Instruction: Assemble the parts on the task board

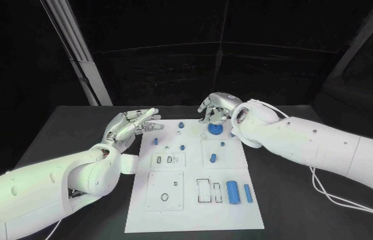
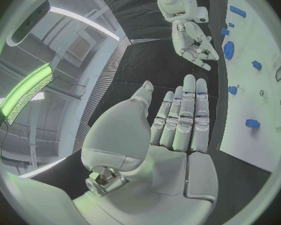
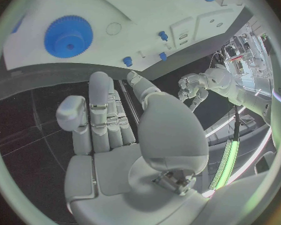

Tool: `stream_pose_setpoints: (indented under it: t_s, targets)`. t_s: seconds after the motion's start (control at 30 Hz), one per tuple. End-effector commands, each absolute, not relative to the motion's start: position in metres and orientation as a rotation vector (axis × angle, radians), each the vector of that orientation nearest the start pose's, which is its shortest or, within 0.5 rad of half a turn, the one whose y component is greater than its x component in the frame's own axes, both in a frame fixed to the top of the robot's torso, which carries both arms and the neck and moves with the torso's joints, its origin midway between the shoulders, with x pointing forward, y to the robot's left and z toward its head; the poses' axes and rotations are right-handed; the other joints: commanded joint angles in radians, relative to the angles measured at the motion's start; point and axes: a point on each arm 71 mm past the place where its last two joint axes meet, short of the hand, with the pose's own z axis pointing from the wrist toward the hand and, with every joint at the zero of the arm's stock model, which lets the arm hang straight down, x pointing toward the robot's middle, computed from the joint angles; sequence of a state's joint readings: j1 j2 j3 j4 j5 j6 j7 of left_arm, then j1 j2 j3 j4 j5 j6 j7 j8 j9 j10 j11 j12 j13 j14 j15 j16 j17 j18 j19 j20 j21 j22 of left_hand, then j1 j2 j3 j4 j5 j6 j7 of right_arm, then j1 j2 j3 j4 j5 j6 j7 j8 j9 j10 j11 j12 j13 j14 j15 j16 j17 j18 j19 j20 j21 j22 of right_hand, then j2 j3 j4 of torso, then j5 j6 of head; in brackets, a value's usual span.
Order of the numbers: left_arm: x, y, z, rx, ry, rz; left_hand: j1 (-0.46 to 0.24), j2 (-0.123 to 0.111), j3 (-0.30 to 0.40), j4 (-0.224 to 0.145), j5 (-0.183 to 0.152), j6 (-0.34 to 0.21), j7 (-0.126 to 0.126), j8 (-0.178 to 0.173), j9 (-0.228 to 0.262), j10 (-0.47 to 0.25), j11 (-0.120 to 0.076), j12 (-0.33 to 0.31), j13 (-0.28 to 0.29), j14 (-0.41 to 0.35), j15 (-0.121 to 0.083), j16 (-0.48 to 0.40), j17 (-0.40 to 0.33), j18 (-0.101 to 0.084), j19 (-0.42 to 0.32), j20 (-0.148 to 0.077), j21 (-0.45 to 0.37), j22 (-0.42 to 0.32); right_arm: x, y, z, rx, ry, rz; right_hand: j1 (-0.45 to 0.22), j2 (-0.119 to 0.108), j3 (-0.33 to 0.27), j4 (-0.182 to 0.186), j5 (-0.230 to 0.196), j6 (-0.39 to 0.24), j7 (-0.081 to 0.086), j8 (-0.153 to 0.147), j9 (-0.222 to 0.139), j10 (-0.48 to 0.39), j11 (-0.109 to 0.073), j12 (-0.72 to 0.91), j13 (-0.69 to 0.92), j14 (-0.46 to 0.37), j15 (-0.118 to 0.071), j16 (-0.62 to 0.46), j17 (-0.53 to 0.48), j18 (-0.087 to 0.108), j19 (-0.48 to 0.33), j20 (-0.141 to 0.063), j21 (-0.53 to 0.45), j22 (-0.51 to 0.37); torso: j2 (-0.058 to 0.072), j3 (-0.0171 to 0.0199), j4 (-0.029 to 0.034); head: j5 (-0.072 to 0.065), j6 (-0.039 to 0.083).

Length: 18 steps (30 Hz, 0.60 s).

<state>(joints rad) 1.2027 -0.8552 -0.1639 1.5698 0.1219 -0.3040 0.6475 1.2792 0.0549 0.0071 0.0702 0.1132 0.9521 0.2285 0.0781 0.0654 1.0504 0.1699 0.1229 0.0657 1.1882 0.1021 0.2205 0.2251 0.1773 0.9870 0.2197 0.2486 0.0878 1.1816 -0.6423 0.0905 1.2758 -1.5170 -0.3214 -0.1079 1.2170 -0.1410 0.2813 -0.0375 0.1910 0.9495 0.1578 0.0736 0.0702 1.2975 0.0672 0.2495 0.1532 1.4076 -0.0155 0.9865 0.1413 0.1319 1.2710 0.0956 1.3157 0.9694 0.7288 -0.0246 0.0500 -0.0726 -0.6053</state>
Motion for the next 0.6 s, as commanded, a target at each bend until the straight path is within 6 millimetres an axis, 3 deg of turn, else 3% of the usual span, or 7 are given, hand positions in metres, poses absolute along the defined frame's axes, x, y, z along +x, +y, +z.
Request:
stream_pose_setpoints:
  t_s: [0.03,0.07,0.13,0.17,0.23,0.4,0.6]
  targets:
    - [0.464,0.206,-0.202,-1.127,1.291,-1.677,-0.001,0.011,0.001,-0.005,-0.002,-0.007,0.001,-0.003,-0.002,-0.005,-0.002,-0.007,-0.001,-0.001,0.005,-0.007,0.001,0.006,0.005,-0.001,-0.006,-0.001,0.539,-0.188,-0.162,0.023,1.653,0.584,0.007,-0.016,-0.059,0.022,0.016,-0.011,-0.014,-0.001,0.000,0.054,-0.017,0.113,0.083,0.004,-0.014,0.008,-0.005,-0.023,0.024,-0.017,0.023,0.045,-0.005,0.0023,-0.0094,-0.001,0.002]
    - [0.464,0.206,-0.202,-1.127,1.291,-1.678,-0.001,0.011,0.001,-0.005,-0.002,-0.007,0.001,-0.003,-0.002,-0.005,-0.002,-0.007,-0.001,-0.001,0.005,-0.007,0.001,0.006,0.005,-0.001,-0.006,-0.001,0.539,-0.193,-0.162,0.034,1.670,0.571,0.019,-0.016,-0.098,0.037,0.021,-0.021,-0.014,0.002,0.001,0.039,-0.022,0.203,0.164,0.007,-0.014,0.011,-0.008,-0.028,0.043,-0.025,0.040,0.080,-0.006,0.0024,-0.0099,-0.002,0.002]
    - [0.464,0.205,-0.203,-1.127,1.292,-1.678,-0.001,0.011,0.001,-0.005,-0.002,-0.007,0.001,-0.003,-0.002,-0.005,-0.002,-0.007,-0.001,-0.001,0.005,-0.007,0.001,0.006,0.005,-0.001,-0.006,-0.001,0.539,-0.201,-0.163,0.048,1.697,0.548,0.083,0.000,-0.206,0.091,0.026,-0.051,-0.010,0.017,0.005,-0.043,-0.022,0.616,0.571,0.011,0.001,0.020,-0.017,-0.040,0.069,-0.030,0.072,0.137,-0.006,0.0030,-0.0115,-0.001,0.001]
    - [0.464,0.205,-0.203,-1.127,1.293,-1.679,-0.001,0.011,0.001,-0.005,-0.002,-0.007,0.001,-0.003,-0.002,-0.005,-0.002,-0.007,-0.001,-0.001,0.005,-0.007,0.001,0.006,0.005,-0.001,-0.006,-0.001,0.539,-0.205,-0.163,0.055,1.714,0.533,0.075,0.013,-0.210,0.109,0.019,-0.058,-0.009,0.017,0.004,-0.016,-0.012,0.693,0.656,0.010,-0.010,0.021,-0.019,-0.046,0.078,-0.021,0.080,0.158,-0.007,0.0024,-0.0118,-0.001,0.001]
    - [0.464,0.205,-0.203,-1.127,1.293,-1.679,-0.001,0.011,0.001,-0.005,-0.002,-0.007,0.001,-0.003,-0.002,-0.005,-0.002,-0.007,-0.001,-0.001,0.005,-0.007,0.001,0.006,0.005,-0.001,-0.006,-0.001,0.539,-0.211,-0.164,0.064,1.740,0.511,0.101,0.021,-0.229,0.152,0.015,-0.076,-0.004,0.027,0.003,0.003,-0.006,0.855,0.830,0.010,-0.007,0.028,-0.024,-0.054,0.093,-0.006,0.098,0.196,-0.005,0.0023,-0.0104,-0.003,0.002]
    - [0.464,0.204,-0.203,-1.128,1.297,-1.682,-0.001,0.011,0.001,-0.005,-0.002,-0.007,0.001,-0.004,-0.001,-0.005,-0.002,-0.007,-0.001,-0.001,0.005,-0.007,0.002,0.006,0.005,-0.001,-0.007,-0.001,0.542,-0.221,-0.169,0.075,1.790,0.461,0.136,0.004,-0.255,0.212,0.011,-0.105,0.004,0.041,0.002,0.056,0.002,1.019,1.020,0.018,-0.001,0.057,-0.027,-0.064,0.126,-0.004,0.131,0.266,-0.004,0.0009,-0.0061,-0.009,0.001]
    - [0.464,0.203,-0.205,-1.129,1.303,-1.682,0.000,0.011,0.001,-0.006,-0.002,-0.007,0.000,-0.004,-0.001,-0.005,-0.003,-0.007,-0.001,-0.002,0.005,-0.008,0.002,0.006,0.005,0.000,-0.007,-0.002,0.547,-0.221,-0.173,0.058,1.823,0.426,0.159,0.003,-0.263,0.243,0.015,-0.125,0.002,0.051,0.001,0.090,0.002,1.095,1.113,0.014,-0.001,0.083,-0.027,-0.086,0.187,-0.004,0.177,0.378,-0.002,0.0016,-0.0053,-0.008,-0.001]
